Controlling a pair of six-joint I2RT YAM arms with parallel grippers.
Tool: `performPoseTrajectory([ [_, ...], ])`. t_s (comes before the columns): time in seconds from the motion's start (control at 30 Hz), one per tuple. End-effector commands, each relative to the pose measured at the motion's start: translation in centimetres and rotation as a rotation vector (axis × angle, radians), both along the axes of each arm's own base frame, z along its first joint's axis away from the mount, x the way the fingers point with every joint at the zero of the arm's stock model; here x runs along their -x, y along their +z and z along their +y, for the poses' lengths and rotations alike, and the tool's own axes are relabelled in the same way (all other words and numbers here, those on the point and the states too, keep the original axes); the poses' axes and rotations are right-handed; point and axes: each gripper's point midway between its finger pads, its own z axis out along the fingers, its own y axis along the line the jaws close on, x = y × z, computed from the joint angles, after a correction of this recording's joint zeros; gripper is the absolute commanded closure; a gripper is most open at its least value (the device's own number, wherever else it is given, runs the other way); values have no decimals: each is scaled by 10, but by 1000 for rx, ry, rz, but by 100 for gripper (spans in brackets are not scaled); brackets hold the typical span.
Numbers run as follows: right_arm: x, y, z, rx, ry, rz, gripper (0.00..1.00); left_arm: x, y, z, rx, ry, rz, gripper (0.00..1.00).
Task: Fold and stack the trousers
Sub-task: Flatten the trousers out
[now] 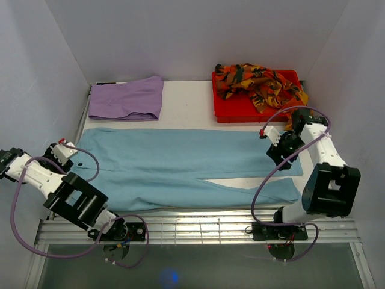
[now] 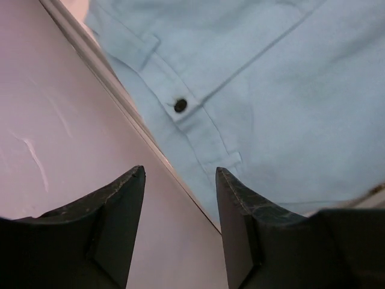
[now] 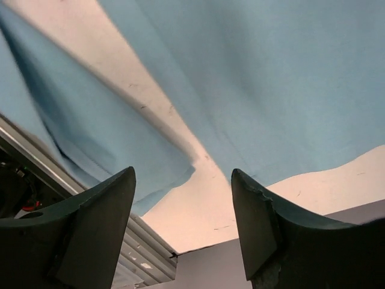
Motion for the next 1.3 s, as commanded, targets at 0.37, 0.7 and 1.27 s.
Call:
performPoseTrajectory([
  [0.37,-95,-66,-2,-40,-331,31,41,-120,-99,-62,258,268,241,48],
  [0.7,-158,-119,-27,59,-391,-10,44,-176,-171,-61,367,448,399,61],
  [1.27,-121,32,-4,-120,-185,-53,26,-221,-63,-85,416,419,226,44],
])
